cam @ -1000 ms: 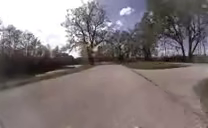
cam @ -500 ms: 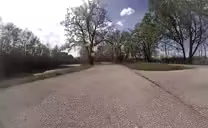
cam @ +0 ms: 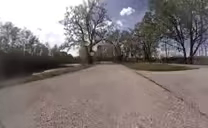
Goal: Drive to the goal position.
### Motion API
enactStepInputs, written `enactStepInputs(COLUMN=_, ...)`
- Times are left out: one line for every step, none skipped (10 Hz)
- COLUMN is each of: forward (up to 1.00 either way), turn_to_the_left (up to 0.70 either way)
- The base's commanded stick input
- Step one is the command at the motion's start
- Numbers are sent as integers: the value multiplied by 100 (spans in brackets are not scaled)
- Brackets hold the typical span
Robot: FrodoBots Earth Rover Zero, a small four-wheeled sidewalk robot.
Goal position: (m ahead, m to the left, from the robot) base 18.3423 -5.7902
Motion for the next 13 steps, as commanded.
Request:
enactStepInputs(forward=100, turn_to_the_left=0)
enactStepInputs(forward=100, turn_to_the_left=0)
enactStepInputs(forward=100, turn_to_the_left=0)
enactStepInputs(forward=100, turn_to_the_left=0)
enactStepInputs(forward=100, turn_to_the_left=0)
enactStepInputs(forward=100, turn_to_the_left=0)
enactStepInputs(forward=100, turn_to_the_left=0)
enactStepInputs(forward=100, turn_to_the_left=-14)
enactStepInputs(forward=100, turn_to_the_left=-28)
enactStepInputs(forward=100, turn_to_the_left=-33)
enactStepInputs(forward=100, turn_to_the_left=-39)
enactStepInputs(forward=100, turn_to_the_left=-18)
enactStepInputs(forward=100, turn_to_the_left=0)
